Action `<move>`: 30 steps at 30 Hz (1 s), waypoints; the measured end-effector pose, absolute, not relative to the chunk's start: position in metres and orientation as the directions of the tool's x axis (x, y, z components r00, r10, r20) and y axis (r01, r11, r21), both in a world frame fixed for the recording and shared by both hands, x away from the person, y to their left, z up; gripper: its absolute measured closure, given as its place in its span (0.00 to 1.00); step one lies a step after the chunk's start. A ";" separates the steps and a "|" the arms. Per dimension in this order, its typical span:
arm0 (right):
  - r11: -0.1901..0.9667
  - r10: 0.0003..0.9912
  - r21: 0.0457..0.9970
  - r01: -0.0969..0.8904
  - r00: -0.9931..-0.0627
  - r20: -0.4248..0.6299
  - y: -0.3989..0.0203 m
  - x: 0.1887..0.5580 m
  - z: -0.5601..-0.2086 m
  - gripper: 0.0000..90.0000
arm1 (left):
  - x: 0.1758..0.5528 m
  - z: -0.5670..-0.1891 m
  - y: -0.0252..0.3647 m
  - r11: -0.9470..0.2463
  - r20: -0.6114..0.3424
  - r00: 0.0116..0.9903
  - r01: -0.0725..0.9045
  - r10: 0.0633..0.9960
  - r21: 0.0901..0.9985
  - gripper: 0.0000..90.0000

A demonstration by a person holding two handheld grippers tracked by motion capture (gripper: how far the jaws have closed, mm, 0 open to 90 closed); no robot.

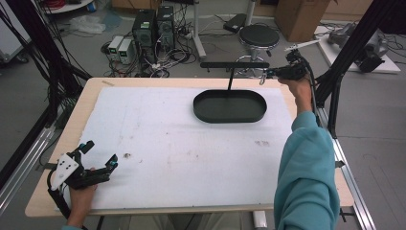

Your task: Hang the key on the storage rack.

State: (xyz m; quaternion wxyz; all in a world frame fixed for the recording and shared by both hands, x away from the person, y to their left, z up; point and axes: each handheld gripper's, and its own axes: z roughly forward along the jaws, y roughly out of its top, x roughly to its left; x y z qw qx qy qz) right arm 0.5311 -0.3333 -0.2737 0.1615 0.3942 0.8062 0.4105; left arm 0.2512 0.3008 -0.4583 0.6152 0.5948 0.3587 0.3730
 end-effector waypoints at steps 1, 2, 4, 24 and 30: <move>0.352 0.769 0.787 0.506 -0.636 0.065 -0.333 0.531 -0.274 0.99 | 0.251 -0.458 0.301 0.014 0.003 0.465 -0.032 0.886 0.999 0.02; 0.350 0.772 0.785 0.512 -0.632 0.068 -0.333 0.531 -0.274 0.99 | 0.251 -0.458 0.301 0.014 0.003 0.464 -0.032 0.886 0.999 0.02; 0.348 0.771 0.789 0.506 -0.633 0.066 -0.334 0.532 -0.275 0.99 | 0.251 -0.458 0.301 0.016 0.001 0.465 -0.032 0.885 0.999 0.02; 0.336 0.791 0.806 0.488 -0.611 0.040 -0.334 0.536 -0.278 0.96 | 0.251 -0.458 0.301 0.017 0.000 0.464 -0.033 0.886 0.999 0.02; 0.304 0.792 0.822 0.481 -0.607 0.062 -0.336 0.535 -0.276 0.90 | 0.251 -0.458 0.301 0.019 -0.001 0.464 -0.035 0.886 0.999 0.02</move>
